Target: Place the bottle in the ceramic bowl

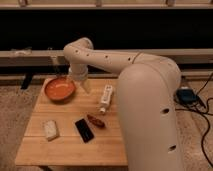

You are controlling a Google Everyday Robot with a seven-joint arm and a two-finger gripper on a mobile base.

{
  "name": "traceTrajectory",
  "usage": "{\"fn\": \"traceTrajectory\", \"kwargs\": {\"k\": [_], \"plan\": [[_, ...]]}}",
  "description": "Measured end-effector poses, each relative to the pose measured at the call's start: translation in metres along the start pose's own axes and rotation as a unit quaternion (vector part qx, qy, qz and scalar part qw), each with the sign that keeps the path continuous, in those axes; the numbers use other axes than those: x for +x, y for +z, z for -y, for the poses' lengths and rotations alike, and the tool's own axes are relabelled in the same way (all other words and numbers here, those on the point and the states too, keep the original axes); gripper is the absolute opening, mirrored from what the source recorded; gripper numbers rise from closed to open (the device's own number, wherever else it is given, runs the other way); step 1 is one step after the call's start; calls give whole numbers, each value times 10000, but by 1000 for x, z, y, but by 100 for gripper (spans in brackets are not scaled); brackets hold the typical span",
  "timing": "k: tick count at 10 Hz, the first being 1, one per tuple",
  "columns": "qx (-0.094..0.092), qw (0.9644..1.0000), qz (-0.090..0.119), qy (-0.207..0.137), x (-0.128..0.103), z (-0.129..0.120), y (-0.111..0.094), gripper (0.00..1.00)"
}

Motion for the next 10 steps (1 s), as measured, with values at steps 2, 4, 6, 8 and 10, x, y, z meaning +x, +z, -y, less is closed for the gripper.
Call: {"fn": "traceTrajectory", "kwargs": {"k": [2, 4, 6, 8, 10], "plan": [[-140, 9998, 25, -125, 8, -10, 0, 80], [-269, 9995, 63, -161, 16, -39, 0, 80], [-417, 9990, 86, -144, 26, -91, -2, 80], [-454, 9989, 68, -134, 35, -129, 4, 80], [-462, 9988, 26, -144, 47, -150, 21, 80]]}}
